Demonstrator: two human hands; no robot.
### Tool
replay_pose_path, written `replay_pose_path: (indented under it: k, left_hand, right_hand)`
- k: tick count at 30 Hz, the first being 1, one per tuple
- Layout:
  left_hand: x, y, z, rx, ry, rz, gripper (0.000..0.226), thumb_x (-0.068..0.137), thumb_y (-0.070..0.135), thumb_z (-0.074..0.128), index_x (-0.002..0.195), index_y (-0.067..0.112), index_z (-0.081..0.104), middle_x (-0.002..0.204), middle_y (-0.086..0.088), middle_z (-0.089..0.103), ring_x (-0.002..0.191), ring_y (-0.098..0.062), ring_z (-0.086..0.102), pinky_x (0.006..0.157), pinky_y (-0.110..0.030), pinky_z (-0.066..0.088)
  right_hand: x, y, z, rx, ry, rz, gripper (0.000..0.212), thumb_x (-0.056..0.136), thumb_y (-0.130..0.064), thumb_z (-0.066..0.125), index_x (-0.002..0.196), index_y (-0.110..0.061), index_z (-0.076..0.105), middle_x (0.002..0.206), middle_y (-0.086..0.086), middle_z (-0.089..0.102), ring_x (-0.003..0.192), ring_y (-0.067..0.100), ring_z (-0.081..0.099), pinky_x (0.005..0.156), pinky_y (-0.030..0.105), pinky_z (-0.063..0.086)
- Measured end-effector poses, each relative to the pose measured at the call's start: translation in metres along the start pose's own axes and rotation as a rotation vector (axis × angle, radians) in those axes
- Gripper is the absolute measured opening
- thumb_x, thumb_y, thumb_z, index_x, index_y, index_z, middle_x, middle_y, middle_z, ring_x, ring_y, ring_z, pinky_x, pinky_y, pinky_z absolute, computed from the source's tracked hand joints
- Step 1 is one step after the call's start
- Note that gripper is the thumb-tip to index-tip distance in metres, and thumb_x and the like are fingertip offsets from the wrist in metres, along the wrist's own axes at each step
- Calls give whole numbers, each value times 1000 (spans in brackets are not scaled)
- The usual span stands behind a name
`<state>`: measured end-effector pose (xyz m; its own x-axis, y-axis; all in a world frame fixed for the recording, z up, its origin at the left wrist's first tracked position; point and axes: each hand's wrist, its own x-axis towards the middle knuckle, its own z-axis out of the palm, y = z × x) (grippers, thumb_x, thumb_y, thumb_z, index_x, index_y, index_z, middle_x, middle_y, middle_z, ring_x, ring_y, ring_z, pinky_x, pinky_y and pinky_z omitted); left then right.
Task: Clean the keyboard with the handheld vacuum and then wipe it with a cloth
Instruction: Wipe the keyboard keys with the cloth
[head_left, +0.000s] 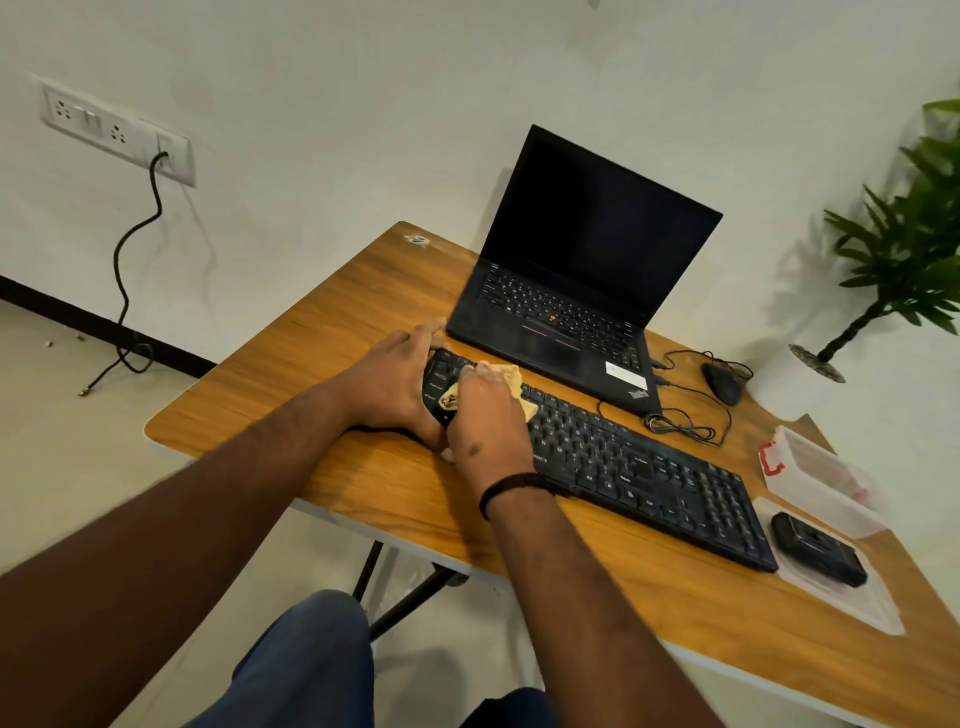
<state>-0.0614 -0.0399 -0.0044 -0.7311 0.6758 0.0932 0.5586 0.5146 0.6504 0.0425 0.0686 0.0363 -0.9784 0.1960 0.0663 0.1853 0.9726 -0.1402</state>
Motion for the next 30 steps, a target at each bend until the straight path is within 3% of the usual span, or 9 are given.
replay_pose_path:
  k: [3, 7, 9, 12, 14, 16, 20, 25, 30]
  left_hand:
    - [2, -4, 1, 2, 34, 22, 149, 49, 42, 99, 160, 18, 2, 156, -6, 38, 144, -26, 28, 117, -38, 24]
    - [3, -4, 1, -3, 11, 11, 150, 49, 47, 97, 160, 22, 0, 156, -2, 36, 144, -23, 26, 116, -37, 24]
    - [1, -1, 0, 10, -7, 19, 155, 43, 57, 97, 160, 24, -1, 157, 0, 34, 146, -23, 24, 118, -38, 22]
    - [-2, 3, -1, 16, -15, 18, 157, 41, 61, 96, 159, 24, -1, 160, 0, 29, 148, -23, 21, 120, -39, 19]
    - [-3, 4, -1, 17, -15, 17, 157, 40, 61, 95, 159, 24, 0, 160, -1, 27, 148, -23, 20, 120, -38, 19]
    - [-3, 5, -2, 19, -13, 18, 157, 41, 62, 95, 160, 24, 0, 161, -1, 26, 148, -23, 20, 119, -38, 19]
    - [-1, 2, -1, 18, -9, 35, 156, 43, 59, 97, 161, 19, 2, 159, -2, 30, 147, -24, 24, 119, -37, 20]
    - [0, -3, 0, 23, -8, 23, 164, 33, 75, 88, 160, 21, -1, 161, -2, 28, 149, -24, 20, 119, -36, 18]
    - [0, -2, 0, 29, 2, -2, 159, 36, 73, 90, 159, 27, 0, 159, -2, 29, 147, -22, 21, 119, -39, 19]
  right_hand:
    - [-1, -6, 6, 22, 24, -109, 47, 95, -8, 58, 139, -1, 47, 152, 18, 40, 146, 28, 28, 121, 33, 17]
    - [-25, 16, -1, 6, 4, -223, 53, 98, -7, 53, 149, -12, 39, 158, 7, 35, 149, 19, 25, 121, 30, 13]
    - [-28, 30, -13, -31, -32, -172, 48, 97, -10, 53, 144, -13, 46, 150, 6, 47, 140, 21, 40, 117, 34, 29]
    - [-13, 46, -25, -108, 20, 34, 31, 97, -3, 48, 126, -10, 57, 124, 12, 63, 111, 26, 60, 93, 36, 51]
    - [2, 53, -27, -95, 123, 177, 25, 97, -2, 47, 120, -7, 57, 115, 14, 65, 103, 29, 64, 83, 36, 52]
    - [18, 48, -22, -35, 197, 242, 25, 97, -4, 51, 121, -5, 55, 115, 14, 66, 104, 29, 65, 82, 36, 53]
    - [38, -3, 3, 112, 147, 89, 24, 95, -4, 51, 116, -8, 62, 109, 11, 67, 102, 27, 64, 78, 32, 50]
    - [43, 0, 0, 80, 60, -136, 28, 90, 0, 51, 112, -9, 66, 108, 11, 69, 100, 28, 64, 79, 36, 51]
    - [24, 51, -20, -184, -33, -157, 47, 95, 0, 47, 140, -14, 53, 150, 8, 47, 136, 25, 45, 110, 36, 38]
